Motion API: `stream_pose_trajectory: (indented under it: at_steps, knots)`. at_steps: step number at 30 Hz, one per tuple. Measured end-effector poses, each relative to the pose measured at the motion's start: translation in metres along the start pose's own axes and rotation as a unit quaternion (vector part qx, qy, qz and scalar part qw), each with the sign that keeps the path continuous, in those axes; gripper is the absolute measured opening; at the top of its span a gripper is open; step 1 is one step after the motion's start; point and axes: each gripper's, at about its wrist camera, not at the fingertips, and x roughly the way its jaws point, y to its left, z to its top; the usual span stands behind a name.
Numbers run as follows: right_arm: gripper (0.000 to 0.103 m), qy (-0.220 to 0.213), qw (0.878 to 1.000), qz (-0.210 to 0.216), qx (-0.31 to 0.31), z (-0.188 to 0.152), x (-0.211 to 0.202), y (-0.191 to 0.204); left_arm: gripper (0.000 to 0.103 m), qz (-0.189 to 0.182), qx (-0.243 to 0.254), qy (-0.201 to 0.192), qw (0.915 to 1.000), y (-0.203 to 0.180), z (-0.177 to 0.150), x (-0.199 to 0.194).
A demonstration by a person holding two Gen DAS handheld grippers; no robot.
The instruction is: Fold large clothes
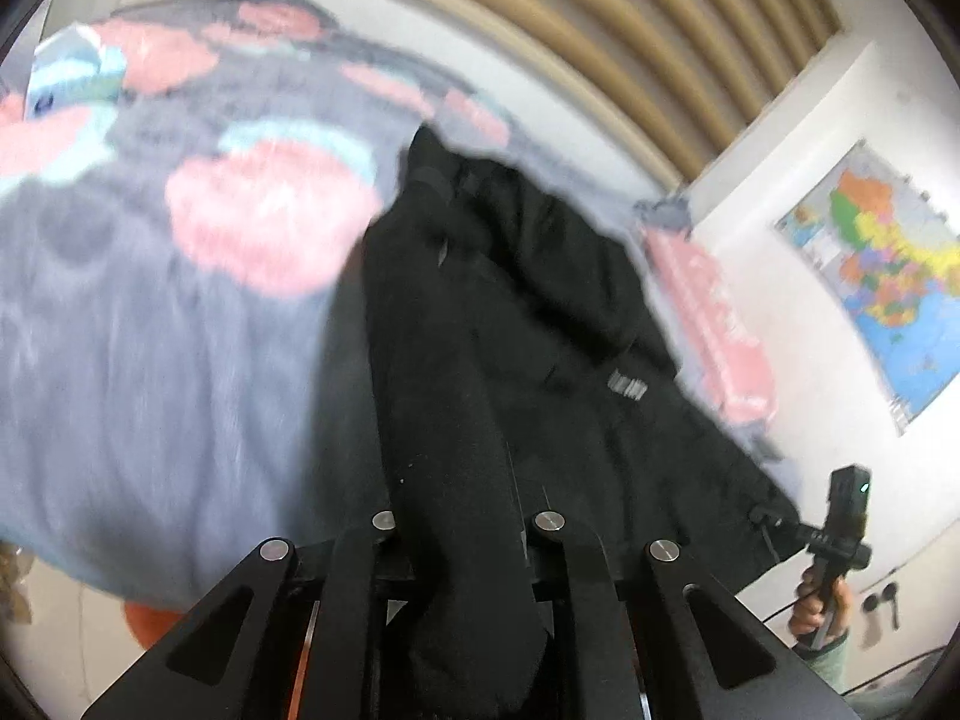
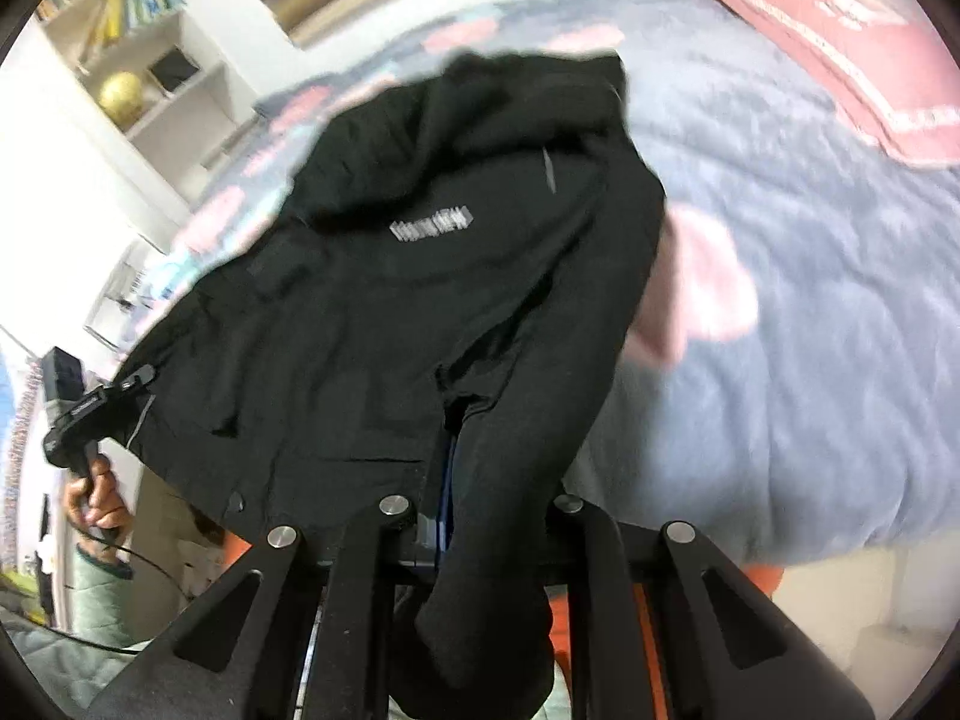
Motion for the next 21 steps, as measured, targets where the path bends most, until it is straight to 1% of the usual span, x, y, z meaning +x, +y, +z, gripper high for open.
stream_pose_trajectory:
  at_steps: [3, 7, 10, 12, 13, 15, 19, 21]
  knots:
    - [0.018, -0.022, 1.000, 0.017, -0.007, 0.022, -0.017, 0.004, 0.012, -0.019, 0.004, -0.022, 0.9996, -0.005, 0.022, -0.010]
    - [0.018, -0.053, 0.998, 0.038, -0.014, 0.067, -0.032, 0.005, 0.012, -0.025, 0.026, -0.044, 0.9984, -0.020, 0.061, -0.008]
    - [0.018, -0.073, 0.996, 0.033, -0.027, 0.103, -0.037, 0.007, 0.013, -0.022, 0.044, -0.058, 0.9971, -0.035, 0.094, 0.002]
    - [0.018, -0.083, 0.996, 0.032, -0.029, 0.127, -0.036, 0.006, 0.014, -0.021, 0.050, -0.067, 0.9963, -0.043, 0.122, 0.013]
    - [0.018, -0.088, 0.995, 0.024, -0.033, 0.143, -0.034, 0.005, 0.015, -0.019, 0.049, -0.069, 0.9963, -0.043, 0.131, 0.017]
    - [0.018, -0.095, 0.995, -0.005, -0.034, 0.171, -0.023, 0.003, 0.017, -0.013, 0.045, -0.076, 0.9960, -0.050, 0.161, 0.036]
    - [0.018, -0.107, 0.994, -0.019, -0.015, 0.233, 0.007, -0.010, 0.018, -0.001, 0.039, -0.088, 0.9954, -0.059, 0.208, 0.076]
    - [0.018, -0.111, 0.994, -0.023, -0.001, 0.261, 0.028, -0.020, 0.019, 0.018, 0.040, -0.091, 0.9949, -0.059, 0.229, 0.105]
